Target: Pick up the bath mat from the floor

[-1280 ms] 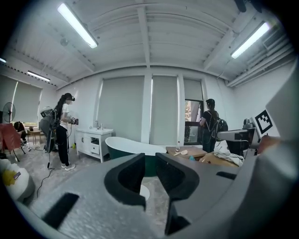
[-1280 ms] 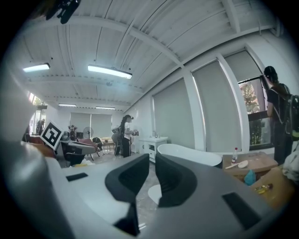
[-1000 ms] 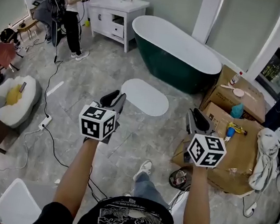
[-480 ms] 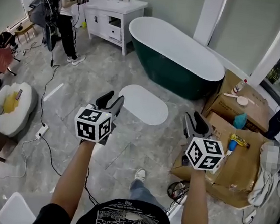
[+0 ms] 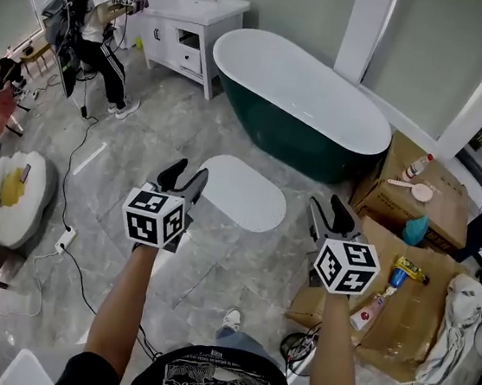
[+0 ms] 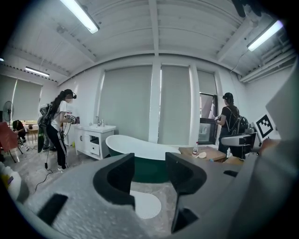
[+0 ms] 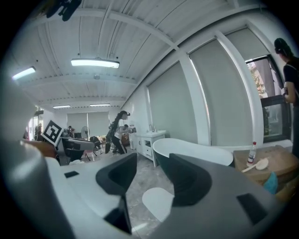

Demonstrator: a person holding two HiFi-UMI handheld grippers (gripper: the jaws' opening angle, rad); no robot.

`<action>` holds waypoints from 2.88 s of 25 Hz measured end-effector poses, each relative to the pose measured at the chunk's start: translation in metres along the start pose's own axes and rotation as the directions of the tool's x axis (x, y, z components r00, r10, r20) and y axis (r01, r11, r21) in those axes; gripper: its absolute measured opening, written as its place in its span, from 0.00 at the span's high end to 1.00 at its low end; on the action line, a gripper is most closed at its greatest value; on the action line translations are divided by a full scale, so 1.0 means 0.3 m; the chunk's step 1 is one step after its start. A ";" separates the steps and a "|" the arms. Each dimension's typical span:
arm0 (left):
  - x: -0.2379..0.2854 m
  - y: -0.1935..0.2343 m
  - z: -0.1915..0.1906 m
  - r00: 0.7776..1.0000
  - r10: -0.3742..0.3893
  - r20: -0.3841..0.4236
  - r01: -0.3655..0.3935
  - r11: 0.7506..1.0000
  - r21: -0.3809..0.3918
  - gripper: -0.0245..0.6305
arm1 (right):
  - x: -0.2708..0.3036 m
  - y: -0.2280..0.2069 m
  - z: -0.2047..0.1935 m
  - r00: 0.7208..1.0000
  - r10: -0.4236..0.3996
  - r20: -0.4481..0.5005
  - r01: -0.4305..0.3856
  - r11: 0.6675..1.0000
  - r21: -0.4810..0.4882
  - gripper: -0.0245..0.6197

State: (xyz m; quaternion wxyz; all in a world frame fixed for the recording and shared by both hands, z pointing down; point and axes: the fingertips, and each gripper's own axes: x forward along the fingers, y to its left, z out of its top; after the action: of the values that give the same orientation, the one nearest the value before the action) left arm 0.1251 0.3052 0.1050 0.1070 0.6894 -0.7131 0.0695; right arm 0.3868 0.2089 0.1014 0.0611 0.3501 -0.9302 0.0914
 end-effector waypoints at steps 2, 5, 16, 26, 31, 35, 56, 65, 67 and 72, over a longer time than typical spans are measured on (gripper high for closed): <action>0.048 0.006 0.012 1.000 0.004 -0.007 -0.003 1.000 0.007 0.64 | 0.042 -0.035 0.012 1.000 0.003 0.003 -0.003 1.000 0.007 0.62; 0.104 0.025 0.039 1.000 0.012 -0.007 -0.012 1.000 0.014 0.62 | 0.094 -0.067 0.028 1.000 0.010 0.009 -0.010 1.000 0.014 0.62; 0.326 0.095 0.068 1.000 -0.006 0.017 0.006 1.000 0.000 0.59 | 0.280 -0.167 0.022 1.000 0.001 0.007 -0.001 1.000 0.020 0.55; 0.665 0.352 0.118 0.994 -0.108 0.005 0.108 0.994 0.028 0.59 | 0.610 -0.203 0.059 0.995 -0.103 0.006 0.103 0.994 0.035 0.54; 0.895 0.573 0.209 0.979 -0.202 -0.022 0.203 0.978 0.057 0.59 | 0.831 -0.191 0.112 0.973 -0.230 0.007 0.229 0.971 0.071 0.54; 1.072 0.729 0.268 0.960 -0.278 -0.045 0.281 0.957 0.072 0.59 | 1.021 -0.159 0.164 0.954 -0.299 0.003 0.297 0.950 0.093 0.53; 1.528 0.937 0.302 0.891 -0.443 -0.096 0.449 0.892 0.050 0.59 | 1.326 -0.187 0.161 0.877 -0.478 -0.058 0.481 0.868 0.125 0.52; 1.506 0.887 0.138 0.896 -0.414 -0.158 0.425 0.905 0.035 0.59 | 1.248 -0.278 -0.021 0.884 -0.454 -0.114 0.467 0.870 0.159 0.51; 1.505 0.899 0.082 0.897 -0.405 -0.178 0.415 0.909 0.021 0.57 | 1.236 -0.290 -0.078 0.884 -0.449 -0.128 0.465 0.870 0.162 0.49; 1.504 0.950 -0.050 0.899 -0.383 -0.210 0.397 0.918 0.025 0.57 | 1.235 -0.300 -0.238 0.877 -0.436 -0.202 0.469 0.868 0.162 0.48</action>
State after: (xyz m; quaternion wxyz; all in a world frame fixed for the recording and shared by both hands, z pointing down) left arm -0.1703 -0.1166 0.2455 0.1671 0.8108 -0.5433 0.1397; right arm 0.1730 -0.0797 0.2484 0.1183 0.5546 -0.7995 0.1979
